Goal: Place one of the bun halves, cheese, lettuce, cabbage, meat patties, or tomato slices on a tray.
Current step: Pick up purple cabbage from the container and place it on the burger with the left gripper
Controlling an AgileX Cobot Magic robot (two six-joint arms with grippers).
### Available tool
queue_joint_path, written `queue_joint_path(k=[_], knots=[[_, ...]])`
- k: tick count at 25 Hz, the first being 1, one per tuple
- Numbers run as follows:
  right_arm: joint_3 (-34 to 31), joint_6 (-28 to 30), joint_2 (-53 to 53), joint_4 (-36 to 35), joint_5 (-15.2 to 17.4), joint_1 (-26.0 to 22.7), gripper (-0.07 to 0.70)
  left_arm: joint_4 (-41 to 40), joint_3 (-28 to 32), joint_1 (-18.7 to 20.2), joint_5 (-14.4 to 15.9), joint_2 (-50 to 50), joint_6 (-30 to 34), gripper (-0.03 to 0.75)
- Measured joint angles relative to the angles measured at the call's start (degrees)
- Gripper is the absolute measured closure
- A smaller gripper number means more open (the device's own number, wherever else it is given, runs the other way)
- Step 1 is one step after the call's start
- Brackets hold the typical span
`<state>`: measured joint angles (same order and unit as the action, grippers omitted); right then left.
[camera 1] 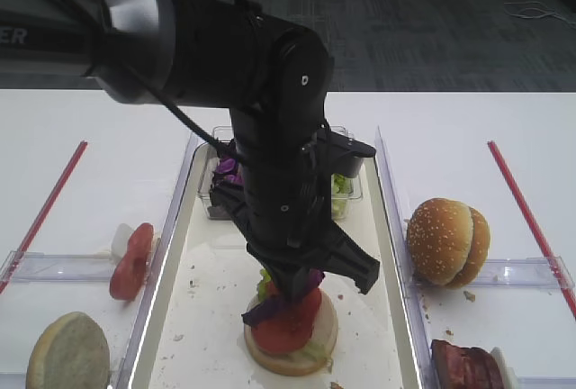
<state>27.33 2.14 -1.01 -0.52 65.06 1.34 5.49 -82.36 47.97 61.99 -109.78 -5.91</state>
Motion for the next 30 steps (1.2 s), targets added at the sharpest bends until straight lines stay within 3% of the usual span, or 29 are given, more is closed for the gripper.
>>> queue_joint_path(k=[19, 30], knots=[[0.0, -0.12, 0.0, 0.0, 0.0, 0.0, 0.568, 0.21, 0.0, 0.0, 1.03, 0.0, -0.49, 0.687], [0.0, -0.12, 0.0, 0.0, 0.0, 0.0, 0.568, 0.21, 0.0, 0.0, 1.03, 0.0, -1.1, 0.511]])
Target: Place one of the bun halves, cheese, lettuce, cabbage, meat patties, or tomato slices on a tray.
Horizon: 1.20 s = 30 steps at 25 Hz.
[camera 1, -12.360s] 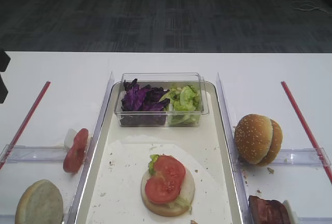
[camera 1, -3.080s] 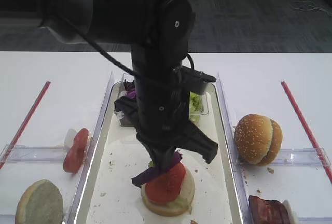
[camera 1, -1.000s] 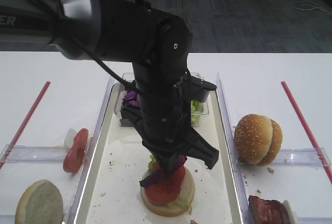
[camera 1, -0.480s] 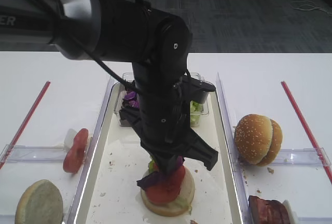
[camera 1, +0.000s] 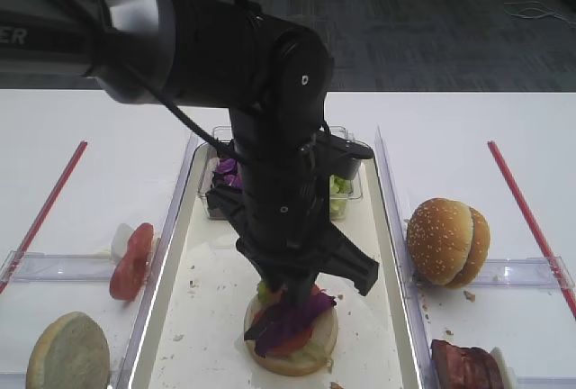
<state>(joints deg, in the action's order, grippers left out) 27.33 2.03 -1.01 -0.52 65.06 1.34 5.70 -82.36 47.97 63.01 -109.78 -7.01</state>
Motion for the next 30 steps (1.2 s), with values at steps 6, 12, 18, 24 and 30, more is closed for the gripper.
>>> queue_joint_path(k=[6, 12, 18, 24, 30], knots=[[0.0, 0.0, 0.0, 0.0, 0.0, 0.0, 0.568, 0.03, 0.0, 0.0, 0.0, 0.0, -0.13, 0.321], [0.0, 0.0, 0.0, 0.0, 0.0, 0.0, 0.568, 0.03, 0.0, 0.0, 0.0, 0.0, -0.25, 0.274], [0.0, 0.0, 0.0, 0.0, 0.0, 0.0, 0.568, -0.45, -1.43, 0.0, 2.08, -0.13, -1.39, 0.272], [0.0, 0.0, 0.0, 0.0, 0.0, 0.0, 0.568, -4.81, -8.89, 0.0, 6.31, -0.23, -4.08, 0.272], [0.0, 0.0, 0.0, 0.0, 0.0, 0.0, 0.568, -7.51, -15.47, 0.0, 6.9, -0.23, -5.95, 0.271]])
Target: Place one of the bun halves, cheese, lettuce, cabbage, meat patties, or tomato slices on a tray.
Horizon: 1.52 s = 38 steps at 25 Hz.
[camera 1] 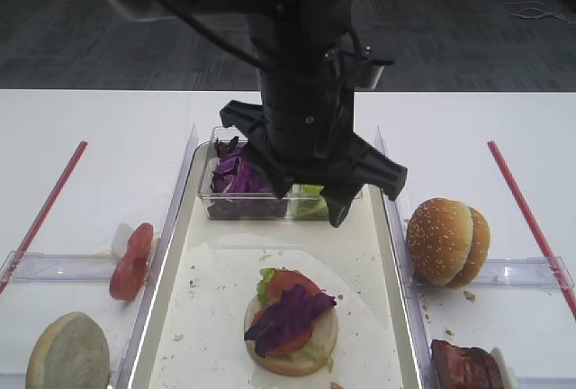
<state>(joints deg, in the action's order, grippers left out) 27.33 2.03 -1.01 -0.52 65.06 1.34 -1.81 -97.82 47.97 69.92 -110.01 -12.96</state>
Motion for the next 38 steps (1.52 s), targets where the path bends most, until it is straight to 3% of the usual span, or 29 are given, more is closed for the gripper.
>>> queue_joint_path(k=[6, 18, 29, 38], knots=[[0.0, 0.0, 0.0, 0.0, 0.0, 0.0, 0.568, -0.21, -4.7, 0.0, 0.5, 0.49, -1.49, 0.271], [0.0, 0.0, 0.0, 0.0, 0.0, 0.0, 0.568, 0.12, -5.35, -2.99, 0.83, 2.31, -1.8, 0.271], [0.0, 0.0, 0.0, 0.0, 0.0, 0.0, 0.568, 0.14, -5.35, -14.13, 0.84, 2.57, -0.09, 0.271], [0.0, 0.12, 0.0, 0.0, 0.0, 0.0, 0.568, 0.03, -5.35, -27.58, 0.94, 2.84, 3.48, 0.271]])
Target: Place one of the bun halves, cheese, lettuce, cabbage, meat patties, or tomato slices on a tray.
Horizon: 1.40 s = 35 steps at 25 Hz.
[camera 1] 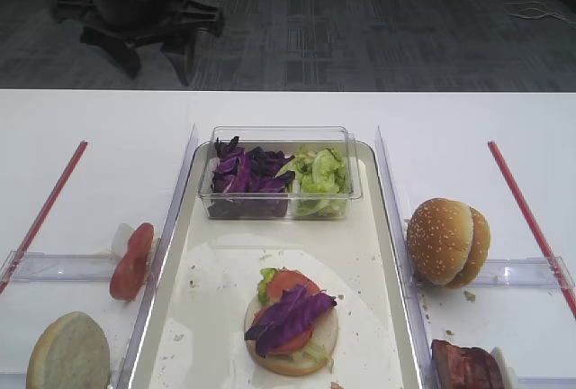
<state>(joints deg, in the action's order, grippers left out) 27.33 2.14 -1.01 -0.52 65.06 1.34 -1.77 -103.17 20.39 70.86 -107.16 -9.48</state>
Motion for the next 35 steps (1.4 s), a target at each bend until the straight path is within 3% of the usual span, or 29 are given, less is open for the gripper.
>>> queue_joint_path(k=[7, 14, 24, 35], knots=[[0.0, 0.0, 0.0, 0.0, 0.0, 0.0, 0.568, -0.21, 0.0, -9.76, 0.0, 0.0, 0.6, 0.272], [0.0, 0.0, 0.0, 0.0, 0.0, 0.0, 0.568, -0.21, 0.0, -15.19, 0.0, 0.0, 1.44, 0.276], [0.0, 0.0, 0.0, 0.0, 0.0, 0.0, 0.568, 1.01, 0.21, -16.86, 0.23, 0.64, 4.45, 0.279], [0.0, 0.0, 0.0, 0.0, 0.0, 0.0, 0.568, 3.58, 9.74, -16.86, 0.36, 12.71, 6.08, 0.282]])
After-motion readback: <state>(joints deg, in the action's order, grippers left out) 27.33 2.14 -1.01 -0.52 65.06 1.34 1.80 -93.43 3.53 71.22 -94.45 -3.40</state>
